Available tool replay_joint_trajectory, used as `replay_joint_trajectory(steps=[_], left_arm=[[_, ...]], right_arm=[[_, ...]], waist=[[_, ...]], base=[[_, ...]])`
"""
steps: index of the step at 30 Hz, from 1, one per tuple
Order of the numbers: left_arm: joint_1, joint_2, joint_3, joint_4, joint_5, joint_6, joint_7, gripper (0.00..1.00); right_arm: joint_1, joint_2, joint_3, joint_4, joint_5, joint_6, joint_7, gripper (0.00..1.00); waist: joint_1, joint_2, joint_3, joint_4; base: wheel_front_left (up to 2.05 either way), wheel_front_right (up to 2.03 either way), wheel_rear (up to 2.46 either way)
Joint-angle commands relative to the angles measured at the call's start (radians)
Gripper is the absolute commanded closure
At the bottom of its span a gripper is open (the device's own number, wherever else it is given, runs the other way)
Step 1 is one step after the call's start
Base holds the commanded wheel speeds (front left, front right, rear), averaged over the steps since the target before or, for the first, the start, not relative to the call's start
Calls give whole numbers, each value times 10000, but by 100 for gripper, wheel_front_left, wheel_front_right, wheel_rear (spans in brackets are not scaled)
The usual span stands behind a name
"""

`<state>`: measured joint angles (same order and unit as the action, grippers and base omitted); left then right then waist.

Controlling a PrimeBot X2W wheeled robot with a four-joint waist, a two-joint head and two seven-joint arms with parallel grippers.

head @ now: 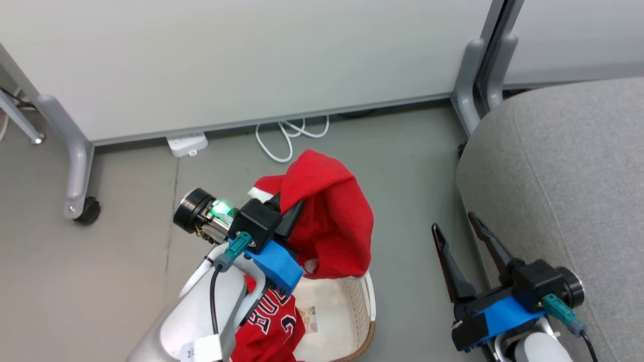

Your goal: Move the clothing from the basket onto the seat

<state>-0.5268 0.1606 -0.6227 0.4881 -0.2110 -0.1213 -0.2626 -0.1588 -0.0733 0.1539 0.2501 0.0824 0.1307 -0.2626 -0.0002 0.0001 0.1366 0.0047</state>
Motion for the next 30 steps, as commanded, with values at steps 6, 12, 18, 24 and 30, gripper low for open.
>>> replay_joint_trajectory(steps=[6, 12, 18, 24, 30], left_arm=[[123, -189, 154, -123, 28, -64, -35, 100], [84, -252, 53, -96, 0, -100, -35, 100], [64, -242, -8, -94, -10, -105, -35, 100], [23, -271, -49, -102, 5, -114, -35, 100], [-108, -315, -113, -121, -18, -110, -35, 100]], right_arm=[[564, -21, 141, 93, 147, 1, -35, 0], [752, -46, 149, 95, 214, 1, -36, 0], [785, -74, 209, 36, 226, 1, -35, 0], [512, -73, 511, -85, 180, 1, -35, 0], [-175, -133, 1088, -114, 146, 1, -36, 0]], waist=[[2, -1, -866, 86], [2, -1, -1158, 124], [2, -1, -1244, 179], [2, -1, -1247, 277], [2, -1, -1148, 425]], base=[[0, 0, 0], [0, 0, 0], [0, 0, 0], [0, 0, 0], [0, 0, 0]])
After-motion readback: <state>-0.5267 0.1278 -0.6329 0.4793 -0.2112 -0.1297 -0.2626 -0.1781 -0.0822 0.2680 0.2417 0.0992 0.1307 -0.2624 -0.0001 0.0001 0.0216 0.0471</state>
